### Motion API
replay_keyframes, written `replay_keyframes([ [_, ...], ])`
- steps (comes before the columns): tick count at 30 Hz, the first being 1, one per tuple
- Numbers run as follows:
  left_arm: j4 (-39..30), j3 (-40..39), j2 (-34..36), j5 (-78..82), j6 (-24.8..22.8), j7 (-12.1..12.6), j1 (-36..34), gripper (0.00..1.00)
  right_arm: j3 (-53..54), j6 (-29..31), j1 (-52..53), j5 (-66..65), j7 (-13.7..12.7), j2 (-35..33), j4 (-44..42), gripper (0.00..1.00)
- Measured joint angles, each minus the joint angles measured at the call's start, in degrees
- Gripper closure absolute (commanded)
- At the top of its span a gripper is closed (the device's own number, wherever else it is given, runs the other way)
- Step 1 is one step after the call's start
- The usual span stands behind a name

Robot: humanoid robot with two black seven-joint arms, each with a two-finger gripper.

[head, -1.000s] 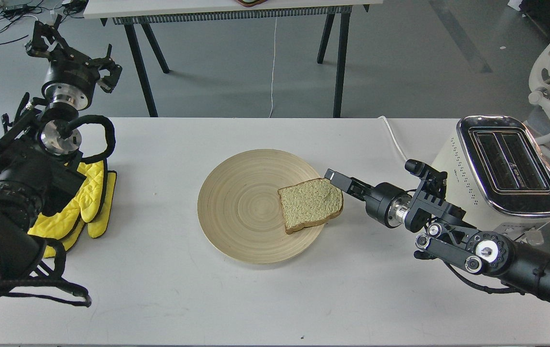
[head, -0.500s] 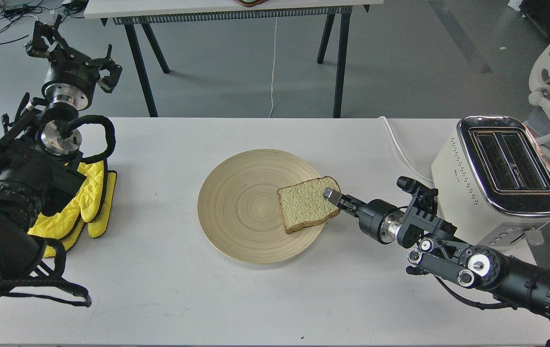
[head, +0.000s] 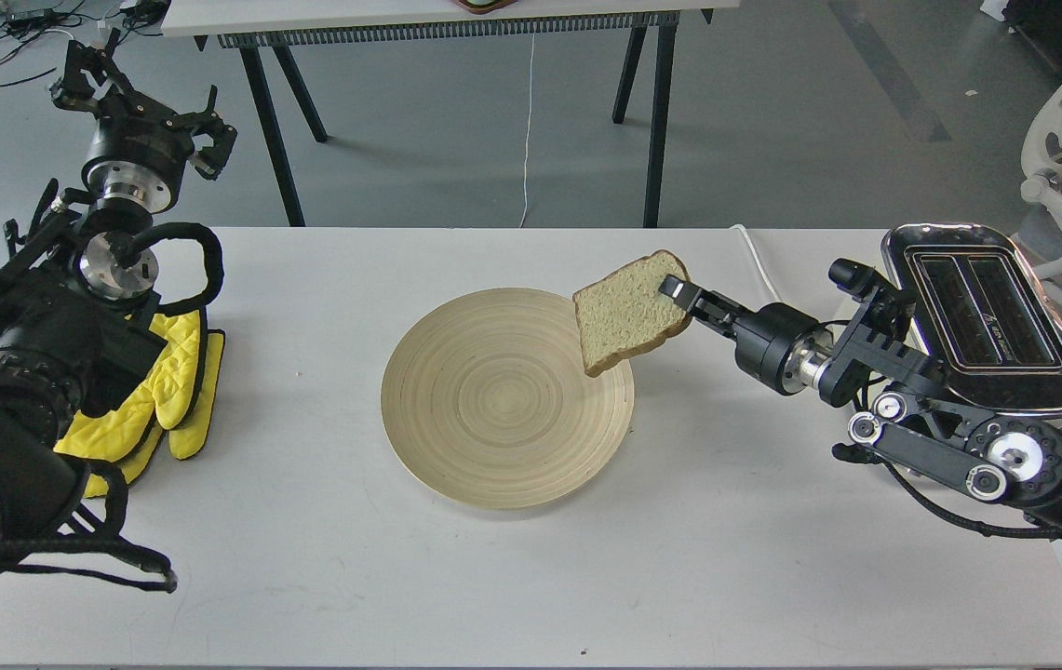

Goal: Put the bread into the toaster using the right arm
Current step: 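Lift the bread slice and carry it above the toaster slot, then lower the bread into the toaster slot and release it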

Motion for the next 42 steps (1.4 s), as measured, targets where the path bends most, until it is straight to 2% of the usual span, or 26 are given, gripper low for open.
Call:
replay_keyframes([
  [6, 0.0, 0.0, 0.0, 0.0, 0.0, 0.0, 0.0, 0.0, -0.3, 1.3, 5.3, -0.3, -0.1, -16.8, 7.8, 0.93],
  [12, 0.0, 0.0, 0.0, 0.0, 0.0, 0.0, 0.0, 0.0, -0.7, 3.2, 5.1, -1.6, -3.0, -32.4, 16.8, 0.93],
  [17, 0.0, 0.0, 0.0, 0.0, 0.0, 0.0, 0.0, 0.0, -3.0, 5.2, 3.9, -5.7, -3.3, -42.2, 20.3, 0.93],
  [24, 0.0, 0.0, 0.0, 0.0, 0.0, 0.0, 0.0, 0.0, -5.4, 5.4, 3.7, -6.6, -3.2, -44.4, 20.0, 0.93],
  [33, 0.0, 0.0, 0.0, 0.0, 0.0, 0.1, 0.0, 0.0, -5.6, 4.9, 2.3, -6.9, -5.2, -41.7, 18.6, 0.93],
  [42, 0.0, 0.0, 0.0, 0.0, 0.0, 0.0, 0.0, 0.0, -5.6, 4.9, 2.2, -7.0, -5.3, -41.8, 17.6, 0.93],
])
